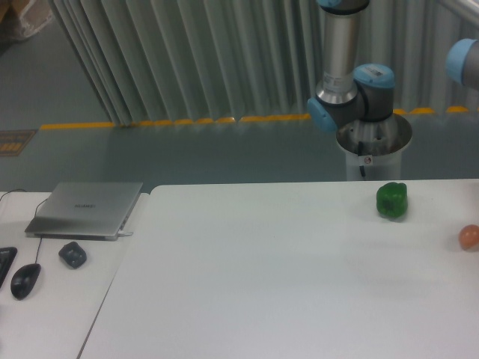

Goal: Place the triangular bread on the table

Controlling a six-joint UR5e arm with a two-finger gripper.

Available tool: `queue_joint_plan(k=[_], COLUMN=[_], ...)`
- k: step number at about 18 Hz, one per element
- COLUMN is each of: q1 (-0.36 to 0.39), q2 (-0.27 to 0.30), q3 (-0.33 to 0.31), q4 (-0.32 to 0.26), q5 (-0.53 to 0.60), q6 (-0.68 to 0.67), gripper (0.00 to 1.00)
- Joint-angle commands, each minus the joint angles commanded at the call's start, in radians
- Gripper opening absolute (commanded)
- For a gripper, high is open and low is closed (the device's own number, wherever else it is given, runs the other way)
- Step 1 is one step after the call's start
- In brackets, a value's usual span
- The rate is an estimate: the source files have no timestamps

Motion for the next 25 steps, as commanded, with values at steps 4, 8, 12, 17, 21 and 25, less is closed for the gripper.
queue_joint_plan(k=[4, 8, 12, 17, 21, 25], q1=[0.015, 0.005, -0.011, -0.018, -0.026, -0.029], q2=[-0.025, -0.029, -0.028, -0.022, -0.020, -0.022], q3=[0.002, -0.003, -0.012, -0.021, -0.021, -0.020], q4=[0.051, 0.051, 0.057, 0.057, 0.057, 0.057], q5=[-0.003, -0.003, -0.005, -0.006, -0.006, -0.006], q6=[-0.011, -0.009, -0.009, -0.012, -0.045, -0.051], gripper=[1.00, 1.00, 1.00, 1.00, 1.00, 1.00])
